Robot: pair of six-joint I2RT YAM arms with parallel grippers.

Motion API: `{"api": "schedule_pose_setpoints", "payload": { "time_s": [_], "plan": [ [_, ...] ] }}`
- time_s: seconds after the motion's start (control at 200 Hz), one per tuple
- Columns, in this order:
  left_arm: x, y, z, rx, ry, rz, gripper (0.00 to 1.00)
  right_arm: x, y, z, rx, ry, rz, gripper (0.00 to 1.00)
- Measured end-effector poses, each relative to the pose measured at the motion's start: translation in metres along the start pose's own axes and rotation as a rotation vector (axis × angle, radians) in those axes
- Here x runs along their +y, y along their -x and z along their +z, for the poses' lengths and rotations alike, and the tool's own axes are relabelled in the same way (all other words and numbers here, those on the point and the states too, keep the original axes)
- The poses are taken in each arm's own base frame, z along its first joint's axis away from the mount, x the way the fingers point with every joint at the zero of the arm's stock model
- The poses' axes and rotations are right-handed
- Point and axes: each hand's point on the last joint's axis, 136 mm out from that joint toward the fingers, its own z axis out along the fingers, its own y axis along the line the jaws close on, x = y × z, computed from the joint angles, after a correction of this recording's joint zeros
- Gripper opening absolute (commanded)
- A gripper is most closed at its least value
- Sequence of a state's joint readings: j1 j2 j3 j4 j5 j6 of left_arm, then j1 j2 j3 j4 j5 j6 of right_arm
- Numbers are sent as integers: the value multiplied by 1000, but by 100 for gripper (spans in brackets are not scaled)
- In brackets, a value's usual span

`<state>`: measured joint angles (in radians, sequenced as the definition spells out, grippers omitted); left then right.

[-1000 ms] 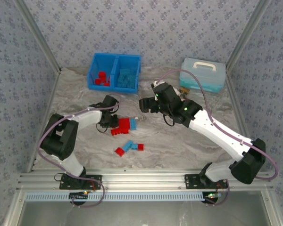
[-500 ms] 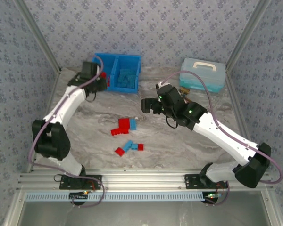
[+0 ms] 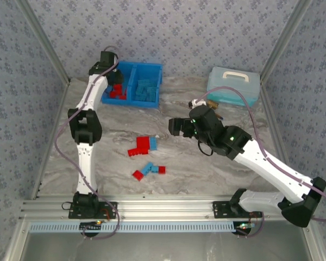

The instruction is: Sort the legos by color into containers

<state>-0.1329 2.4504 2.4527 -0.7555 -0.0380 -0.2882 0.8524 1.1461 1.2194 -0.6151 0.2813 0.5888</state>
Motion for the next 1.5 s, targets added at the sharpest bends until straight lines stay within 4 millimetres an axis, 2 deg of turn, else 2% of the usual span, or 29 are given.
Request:
{"api": "schedule_pose_setpoints", "payload": {
  "time_s": [0.055,0.205,0.285,0.375,0.475,0.575,0.66,0.725,0.76,0.824,0.889,0.989,1.089,1.154,1.274,1.399,1.499],
  "plan": [
    [-4,6,1,-9,-15,11,51,-2,-2,-4,-4,-3,1,100],
    [-13,17,-12,-27,-56,6,52,-8,-6,-10,-11,-13,24,100],
    [-15,20,-24,-29,-68,6,53,-10,-9,-9,-5,-21,26,100],
    [-15,10,-46,1,-83,-7,54,-10,-10,-6,-1,-24,24,100],
    [-15,-14,-97,17,-124,-50,55,-9,-12,0,9,-31,21,100],
    [-15,-42,-168,-31,-173,-89,54,-8,-15,8,20,-39,17,100],
    [-28,-67,-225,-110,-247,-94,54,-6,-15,14,22,-40,16,100],
    [-43,-94,-253,-138,-304,-62,54,-6,-15,18,23,-43,17,100],
    [-51,-113,-261,-135,-327,-34,54,-6,-15,19,22,-44,17,100],
    [-62,-153,-262,-87,-355,38,56,-7,-14,22,23,-48,18,100],
    [-63,-197,-251,-2,-351,117,58,-8,-13,24,22,-51,18,100],
    [-50,-262,-228,149,-291,248,68,-8,-12,25,18,-43,23,100],
    [-36,-307,-218,242,-234,373,78,-5,-13,27,22,-29,25,100],
    [-38,-322,-217,258,-221,446,80,-3,-15,31,32,-25,24,100],
    [-47,-325,-207,242,-208,527,83,-2,-19,36,48,-22,21,100],
    [-38,-331,-187,261,-142,592,85,-1,-20,36,53,-17,21,100],
    [-30,-334,-179,278,-115,614,83,-1,-20,36,56,-16,22,100]
  ]
}}
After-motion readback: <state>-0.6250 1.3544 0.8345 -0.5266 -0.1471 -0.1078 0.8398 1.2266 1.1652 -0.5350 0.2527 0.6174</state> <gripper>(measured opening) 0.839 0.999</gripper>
